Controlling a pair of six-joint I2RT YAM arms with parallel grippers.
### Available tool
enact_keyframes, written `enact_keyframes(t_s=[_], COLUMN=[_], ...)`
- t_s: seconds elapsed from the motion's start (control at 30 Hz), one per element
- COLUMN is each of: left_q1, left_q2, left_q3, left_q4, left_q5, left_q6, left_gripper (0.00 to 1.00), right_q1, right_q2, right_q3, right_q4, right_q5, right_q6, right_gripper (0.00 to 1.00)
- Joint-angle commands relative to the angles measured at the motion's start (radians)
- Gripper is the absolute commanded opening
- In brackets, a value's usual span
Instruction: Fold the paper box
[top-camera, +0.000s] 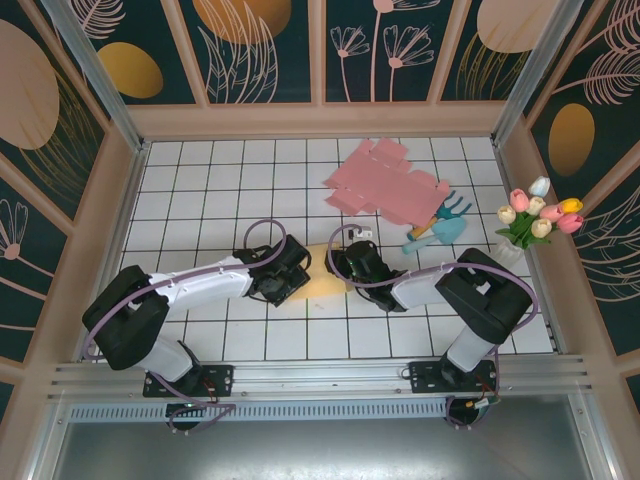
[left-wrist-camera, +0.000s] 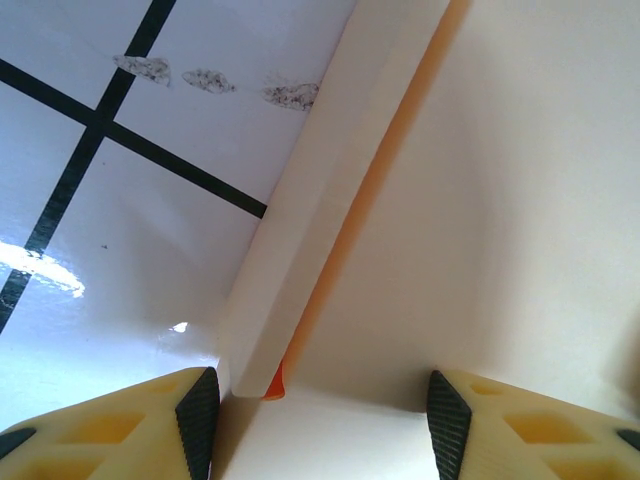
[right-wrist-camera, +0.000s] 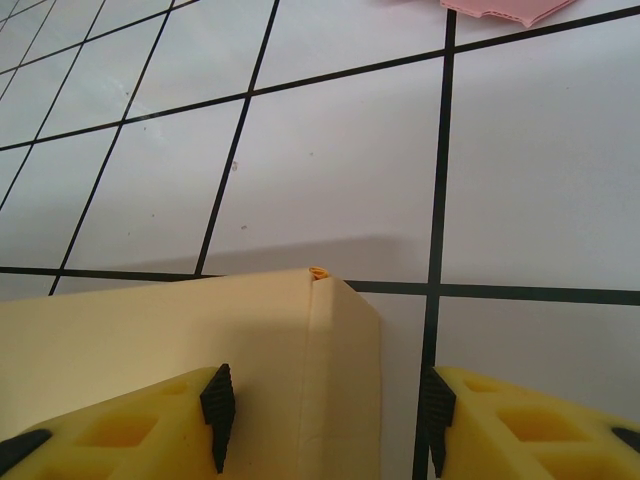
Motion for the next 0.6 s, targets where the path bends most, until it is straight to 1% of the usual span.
enact_keyframes(t_s=[0.0,0.4,0.57], left_q1=[-0.005,-0.005,-0.004], left_q2=[0.001,0.028,0.028], left_q3=[-0.013,-0.023,-0.024], left_q4=[-0.02,-0.025,-0.024], left_q5=[-0.047,-0.063,-0.064], left_q6=[-0.008,0.002,0.002], left_gripper=[0.59,0.58,0.58], right_q1=[0.017,0.024,0.039], right_q2=[0.031,-0.051,-0.118], right_q3=[-0.045,-0.046,-0.052], right_q4=[-0.132,-0.182,-0.207], right_q5=[-0.019,-0.024,-0.028], right_q6=[-0.01,-0.02,-0.021], right_gripper=[0.56,0.56,0.56])
